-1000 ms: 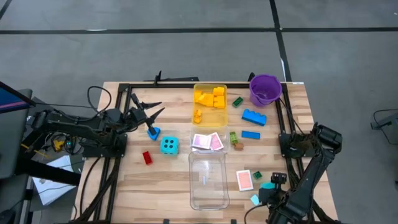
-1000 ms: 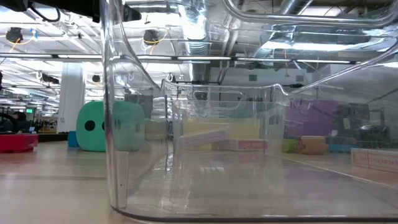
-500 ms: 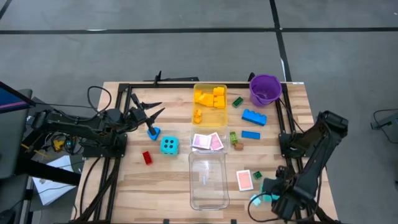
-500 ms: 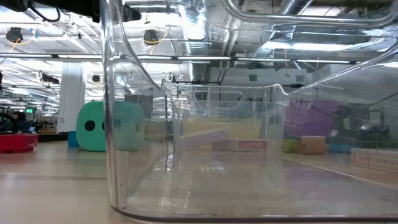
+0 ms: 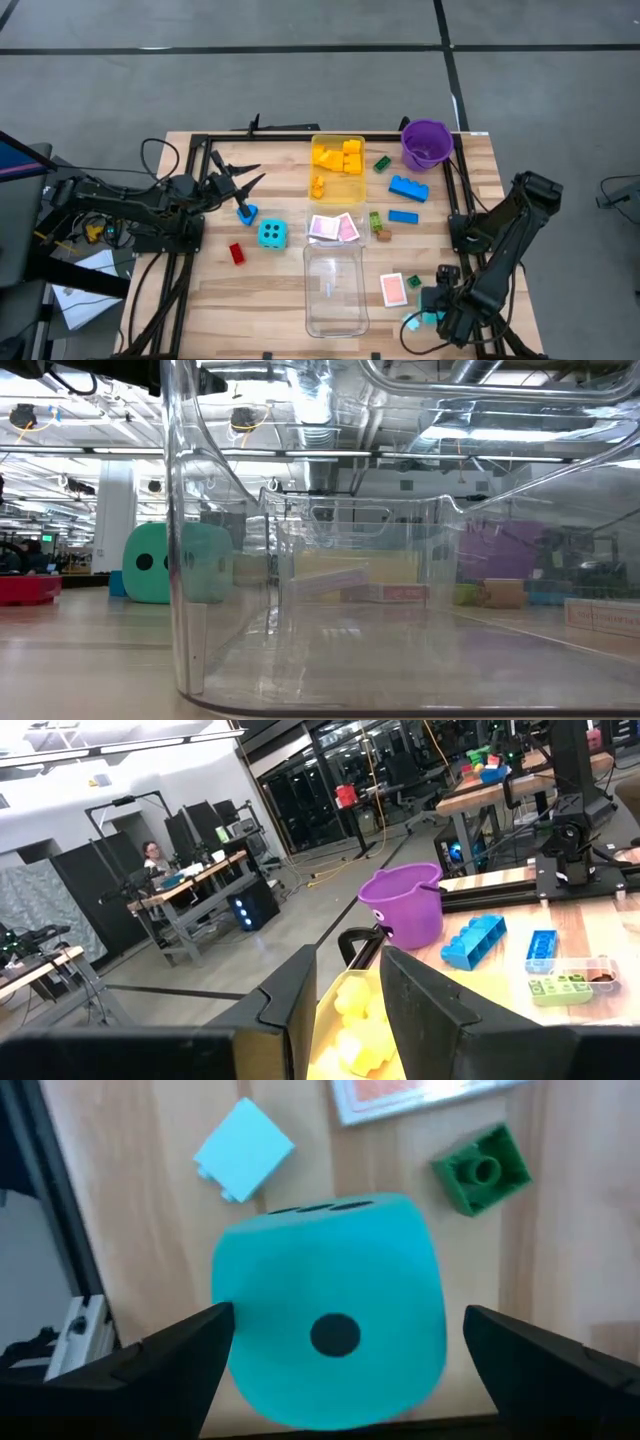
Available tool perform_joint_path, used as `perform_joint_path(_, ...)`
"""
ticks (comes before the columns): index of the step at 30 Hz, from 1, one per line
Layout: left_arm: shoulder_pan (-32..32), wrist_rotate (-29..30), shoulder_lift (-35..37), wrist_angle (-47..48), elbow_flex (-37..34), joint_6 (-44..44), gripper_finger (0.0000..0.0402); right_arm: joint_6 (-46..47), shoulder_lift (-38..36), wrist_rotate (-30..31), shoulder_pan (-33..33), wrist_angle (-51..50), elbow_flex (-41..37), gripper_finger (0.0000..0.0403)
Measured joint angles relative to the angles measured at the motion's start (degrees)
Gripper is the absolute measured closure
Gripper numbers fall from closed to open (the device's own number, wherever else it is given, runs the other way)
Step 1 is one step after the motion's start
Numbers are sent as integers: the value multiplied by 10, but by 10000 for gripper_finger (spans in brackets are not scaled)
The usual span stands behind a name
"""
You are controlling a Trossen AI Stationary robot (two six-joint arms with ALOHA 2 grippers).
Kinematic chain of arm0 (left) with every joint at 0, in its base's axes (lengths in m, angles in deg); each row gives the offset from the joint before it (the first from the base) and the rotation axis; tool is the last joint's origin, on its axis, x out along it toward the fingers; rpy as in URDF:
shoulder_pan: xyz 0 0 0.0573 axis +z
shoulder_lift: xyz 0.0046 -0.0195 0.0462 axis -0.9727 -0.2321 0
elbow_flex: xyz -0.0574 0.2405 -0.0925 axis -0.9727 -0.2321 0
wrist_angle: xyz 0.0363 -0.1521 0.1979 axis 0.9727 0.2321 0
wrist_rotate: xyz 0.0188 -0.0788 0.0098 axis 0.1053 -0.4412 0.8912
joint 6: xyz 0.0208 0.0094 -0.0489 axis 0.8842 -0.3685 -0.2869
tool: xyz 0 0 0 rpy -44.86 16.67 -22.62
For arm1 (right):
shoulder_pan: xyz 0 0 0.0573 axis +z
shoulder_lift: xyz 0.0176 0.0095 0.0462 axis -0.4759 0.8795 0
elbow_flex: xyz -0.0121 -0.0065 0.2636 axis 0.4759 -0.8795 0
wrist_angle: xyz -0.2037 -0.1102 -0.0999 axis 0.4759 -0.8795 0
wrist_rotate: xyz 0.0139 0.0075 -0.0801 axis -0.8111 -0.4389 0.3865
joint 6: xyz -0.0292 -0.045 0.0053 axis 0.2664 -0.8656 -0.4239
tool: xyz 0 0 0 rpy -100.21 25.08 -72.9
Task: Pick & Place Toys
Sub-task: Put the blue dice into the bottom transparent bin
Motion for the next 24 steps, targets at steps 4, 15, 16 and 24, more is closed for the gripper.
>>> perform_joint_path(4,0,0,-1,1,0,0,294,-9,11,-3,3,17,2,17)
perform_joint_path(15,0,2,-27,-2,0,-5,294,14,7,-15,7,16,0,17)
perform_joint_path(16,0,2,-30,-2,0,-4,294,14,7,-16,7,16,0,17)
perform_joint_path(24,0,-12,-48,-16,0,0,294,25,8,-43,3,-8,26,17)
